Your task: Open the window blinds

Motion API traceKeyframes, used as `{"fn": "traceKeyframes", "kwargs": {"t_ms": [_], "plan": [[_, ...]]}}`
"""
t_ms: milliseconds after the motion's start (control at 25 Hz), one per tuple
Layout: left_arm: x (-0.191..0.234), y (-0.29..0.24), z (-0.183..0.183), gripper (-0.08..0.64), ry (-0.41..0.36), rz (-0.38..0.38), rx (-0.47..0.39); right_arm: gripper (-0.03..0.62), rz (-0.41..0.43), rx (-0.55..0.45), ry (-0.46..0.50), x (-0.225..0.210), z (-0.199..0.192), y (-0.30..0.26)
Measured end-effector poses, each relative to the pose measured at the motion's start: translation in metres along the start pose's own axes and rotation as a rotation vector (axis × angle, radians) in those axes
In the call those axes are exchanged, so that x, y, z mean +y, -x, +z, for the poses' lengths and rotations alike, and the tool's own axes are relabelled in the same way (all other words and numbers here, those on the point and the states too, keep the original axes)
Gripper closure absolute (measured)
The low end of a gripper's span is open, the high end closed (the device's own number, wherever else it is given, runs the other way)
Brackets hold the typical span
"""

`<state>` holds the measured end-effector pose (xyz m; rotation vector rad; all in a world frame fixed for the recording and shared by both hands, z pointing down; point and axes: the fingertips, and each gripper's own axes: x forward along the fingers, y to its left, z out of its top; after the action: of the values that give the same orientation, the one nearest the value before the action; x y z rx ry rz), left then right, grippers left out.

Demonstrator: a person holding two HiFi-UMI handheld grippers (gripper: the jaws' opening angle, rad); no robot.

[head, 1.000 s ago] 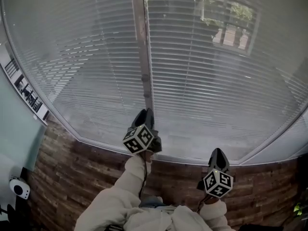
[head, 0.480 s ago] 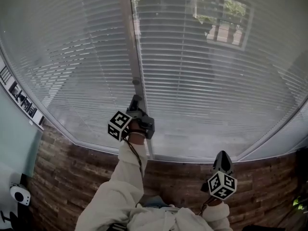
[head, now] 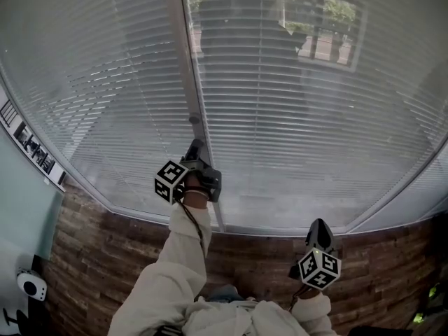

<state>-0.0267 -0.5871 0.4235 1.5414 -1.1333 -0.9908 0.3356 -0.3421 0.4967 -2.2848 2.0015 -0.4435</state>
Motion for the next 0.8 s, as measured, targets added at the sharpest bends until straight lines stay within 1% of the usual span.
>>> {"fn": "traceKeyframes", "kwargs": {"t_ms": [200, 480, 560, 600, 640, 800], "plan": [[-0.001, -0.006, 0.002, 0.422, 0.015, 0.022, 0.010, 0.577, 0.001, -0.001, -0.018, 0.002, -0.003, 0.000], [0.002, -0.008, 0.004, 0.433, 0.015, 0.039, -0.012, 0.577, 0.006, 0.010, -0.020, 0.005, -0.009, -0.002], [0.002, -0.008, 0.003, 0.433, 0.003, 0.046, -0.017, 0.577, 0.008, 0.007, -0.020, 0.006, -0.009, -0.004], [0.002, -0.008, 0.003, 0.434, -0.019, 0.051, -0.017, 0.577, 0.011, 0.004, -0.020, 0.007, -0.008, -0.006], [0.001, -0.008, 0.004, 0.434, -0.063, 0.057, -0.013, 0.577, 0.015, 0.002, -0.021, 0.009, -0.008, -0.007], [-0.003, -0.008, 0.003, 0.436, -0.346, 0.103, 0.026, 0.577, 0.021, 0.000, -0.018, 0.012, -0.006, -0.009]]}}
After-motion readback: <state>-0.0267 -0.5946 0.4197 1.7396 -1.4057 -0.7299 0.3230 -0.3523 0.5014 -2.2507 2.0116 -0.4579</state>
